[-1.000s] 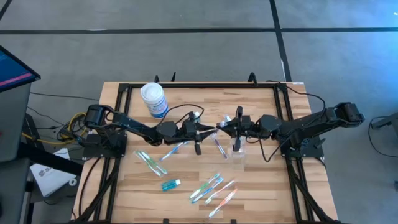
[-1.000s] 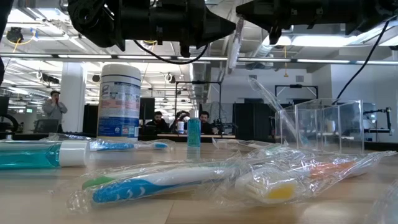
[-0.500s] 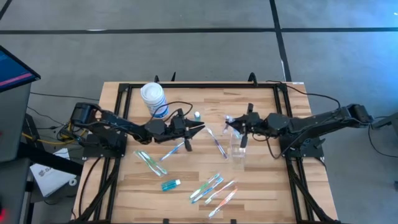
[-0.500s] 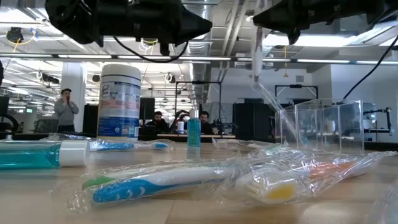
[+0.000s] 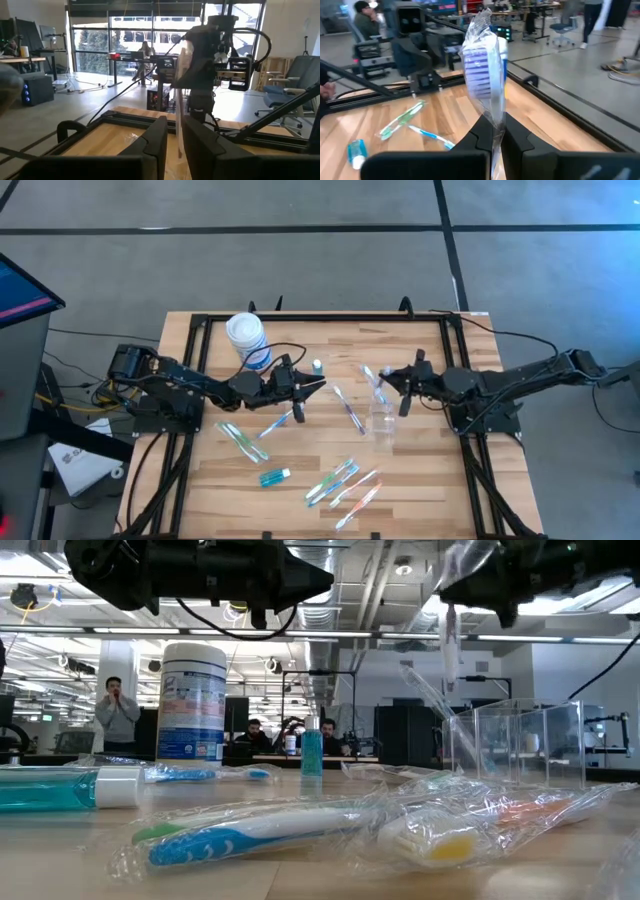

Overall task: Pick & Place toothbrushing station
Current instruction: Put the purple toothbrush into the transparent organizer

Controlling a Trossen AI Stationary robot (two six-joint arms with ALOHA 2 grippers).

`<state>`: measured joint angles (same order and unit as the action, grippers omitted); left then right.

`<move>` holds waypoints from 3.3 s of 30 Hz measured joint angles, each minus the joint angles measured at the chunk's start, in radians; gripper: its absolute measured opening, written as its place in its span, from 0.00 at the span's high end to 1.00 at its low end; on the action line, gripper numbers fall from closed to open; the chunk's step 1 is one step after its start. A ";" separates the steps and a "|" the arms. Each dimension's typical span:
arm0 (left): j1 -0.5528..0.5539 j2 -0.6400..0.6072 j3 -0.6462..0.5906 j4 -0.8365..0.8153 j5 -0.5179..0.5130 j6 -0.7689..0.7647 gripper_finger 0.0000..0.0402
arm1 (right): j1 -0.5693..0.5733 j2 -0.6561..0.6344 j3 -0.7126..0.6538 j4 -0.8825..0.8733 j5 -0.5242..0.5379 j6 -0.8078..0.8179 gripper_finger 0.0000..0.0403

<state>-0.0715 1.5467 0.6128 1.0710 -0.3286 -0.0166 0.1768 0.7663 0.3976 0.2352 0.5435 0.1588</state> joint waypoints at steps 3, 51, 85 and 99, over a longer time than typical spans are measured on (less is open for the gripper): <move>0.000 0.000 0.000 0.000 0.000 0.000 0.87 | -0.005 -0.039 -0.036 -0.011 0.015 0.017 0.99; 0.000 0.002 0.001 0.000 0.000 0.000 0.87 | -0.009 -0.026 -0.230 0.005 0.082 0.228 0.99; 0.000 0.002 0.001 -0.001 0.000 0.000 0.87 | -0.009 0.071 -0.230 0.054 0.084 0.224 0.87; 0.000 0.002 0.001 -0.001 0.000 0.000 0.87 | -0.009 0.070 -0.229 0.075 0.085 0.179 0.64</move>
<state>-0.0719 1.5482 0.6140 1.0702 -0.3283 -0.0164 0.1680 0.8368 0.1687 0.3099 0.6289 0.3378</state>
